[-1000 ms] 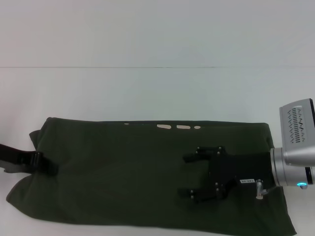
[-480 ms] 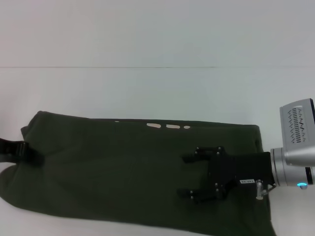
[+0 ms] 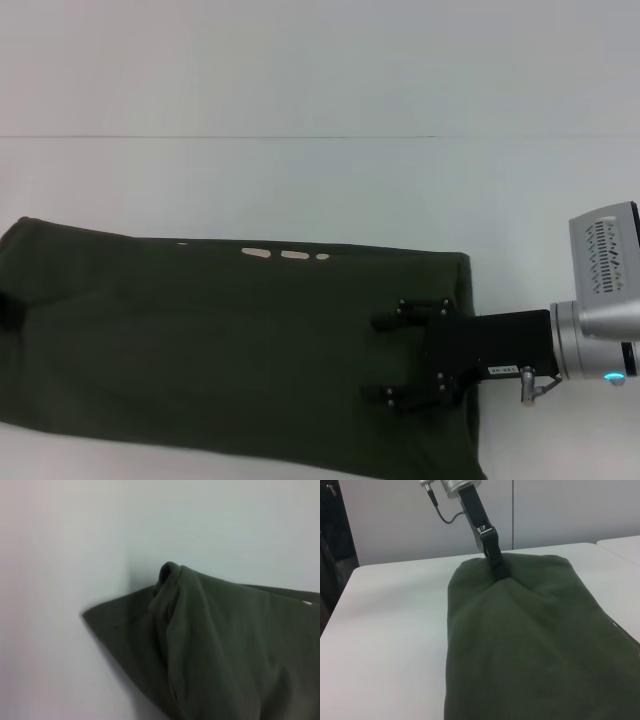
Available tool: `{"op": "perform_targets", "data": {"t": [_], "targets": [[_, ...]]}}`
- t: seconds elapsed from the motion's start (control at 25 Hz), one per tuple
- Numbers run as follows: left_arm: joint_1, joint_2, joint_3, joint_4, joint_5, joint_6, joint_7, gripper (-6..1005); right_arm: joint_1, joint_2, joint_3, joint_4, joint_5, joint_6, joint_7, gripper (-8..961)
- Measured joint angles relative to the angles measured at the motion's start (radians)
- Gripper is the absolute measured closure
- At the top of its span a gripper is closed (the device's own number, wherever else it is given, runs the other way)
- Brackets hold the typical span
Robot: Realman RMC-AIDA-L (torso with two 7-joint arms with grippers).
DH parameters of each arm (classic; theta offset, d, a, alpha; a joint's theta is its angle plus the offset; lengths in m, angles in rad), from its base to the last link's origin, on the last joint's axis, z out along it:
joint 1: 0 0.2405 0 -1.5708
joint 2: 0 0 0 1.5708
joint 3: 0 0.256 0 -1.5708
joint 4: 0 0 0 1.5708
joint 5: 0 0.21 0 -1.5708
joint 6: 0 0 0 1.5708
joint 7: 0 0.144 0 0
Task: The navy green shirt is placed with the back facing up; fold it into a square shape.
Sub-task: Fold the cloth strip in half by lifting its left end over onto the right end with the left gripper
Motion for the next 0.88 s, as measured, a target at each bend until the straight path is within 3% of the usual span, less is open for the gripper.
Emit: {"op": "perform_targets", "data": {"t": [0.48, 0.88], "targets": [[0.011, 0.006, -0.042, 0.016, 0.005, 0.03, -0.006, 870, -0.006, 0.0, 0.0, 0.001, 0.0, -0.001, -0.001, 38], [-0.028, 0.006, -0.152, 0.052, -0.008, 0.211, -0.038, 871, -0.008, 0.0, 0.0, 0.001, 0.0, -0.001, -0.013, 37]]}}
